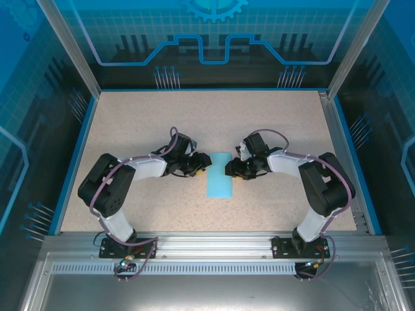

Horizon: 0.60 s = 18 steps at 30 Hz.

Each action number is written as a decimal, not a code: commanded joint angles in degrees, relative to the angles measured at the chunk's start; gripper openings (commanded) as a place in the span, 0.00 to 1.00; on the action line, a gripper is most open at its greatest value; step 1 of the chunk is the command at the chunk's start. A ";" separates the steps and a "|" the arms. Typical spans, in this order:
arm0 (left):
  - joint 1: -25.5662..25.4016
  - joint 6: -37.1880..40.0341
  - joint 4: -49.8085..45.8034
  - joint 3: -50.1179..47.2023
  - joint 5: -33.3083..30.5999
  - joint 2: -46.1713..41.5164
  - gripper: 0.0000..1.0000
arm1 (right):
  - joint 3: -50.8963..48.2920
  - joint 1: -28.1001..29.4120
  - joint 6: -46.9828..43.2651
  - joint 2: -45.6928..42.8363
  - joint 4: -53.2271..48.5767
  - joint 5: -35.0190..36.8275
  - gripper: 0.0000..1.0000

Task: Fold a paper plane with a square sheet of paper (pick it up from the middle)
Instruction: Fold the square sheet of paper in half at the center of the table.

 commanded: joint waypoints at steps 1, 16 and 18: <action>0.02 -0.66 0.83 -0.04 2.43 1.12 0.47 | 1.79 -0.38 0.93 1.40 0.72 -1.83 0.43; 0.00 0.30 0.03 0.75 3.67 2.59 0.48 | 1.00 -0.56 0.84 4.73 0.15 0.12 0.42; 0.00 0.39 -0.20 1.08 3.93 2.70 0.48 | 0.35 -0.64 0.93 4.53 0.40 0.27 0.42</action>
